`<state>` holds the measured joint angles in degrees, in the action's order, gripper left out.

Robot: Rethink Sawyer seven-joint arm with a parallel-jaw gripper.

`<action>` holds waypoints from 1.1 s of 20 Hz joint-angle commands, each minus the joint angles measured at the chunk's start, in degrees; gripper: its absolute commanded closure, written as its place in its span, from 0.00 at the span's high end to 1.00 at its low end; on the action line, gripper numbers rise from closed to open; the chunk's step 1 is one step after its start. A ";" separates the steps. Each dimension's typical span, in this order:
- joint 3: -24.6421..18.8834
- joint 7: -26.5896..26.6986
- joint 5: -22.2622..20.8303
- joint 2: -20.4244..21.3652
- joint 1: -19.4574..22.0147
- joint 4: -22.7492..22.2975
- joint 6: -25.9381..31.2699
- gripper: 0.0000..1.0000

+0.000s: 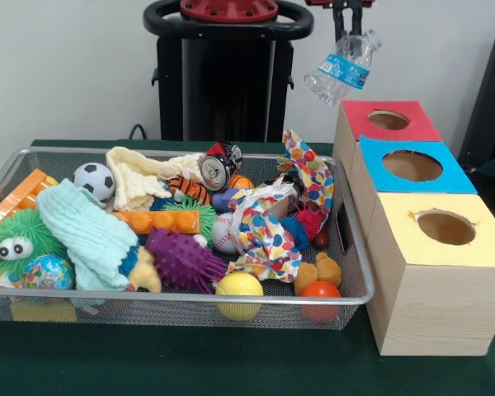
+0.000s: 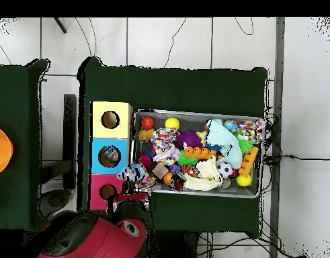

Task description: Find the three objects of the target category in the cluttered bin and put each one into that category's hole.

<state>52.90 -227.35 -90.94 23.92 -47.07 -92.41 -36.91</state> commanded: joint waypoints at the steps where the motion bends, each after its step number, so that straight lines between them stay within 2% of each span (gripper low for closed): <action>1: -0.56 -22.62 3.46 0.78 -0.02 4.88 0.21 0.00; 10: -0.68 -22.49 6.50 3.51 0.16 4.68 1.67 0.00; 16: -3.83 -21.08 10.53 5.97 2.00 3.91 3.56 0.00; 22: -4.59 -24.39 12.17 6.59 2.81 4.97 3.71 0.00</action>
<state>55.96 -230.74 -84.15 29.57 -46.49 -90.27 -36.86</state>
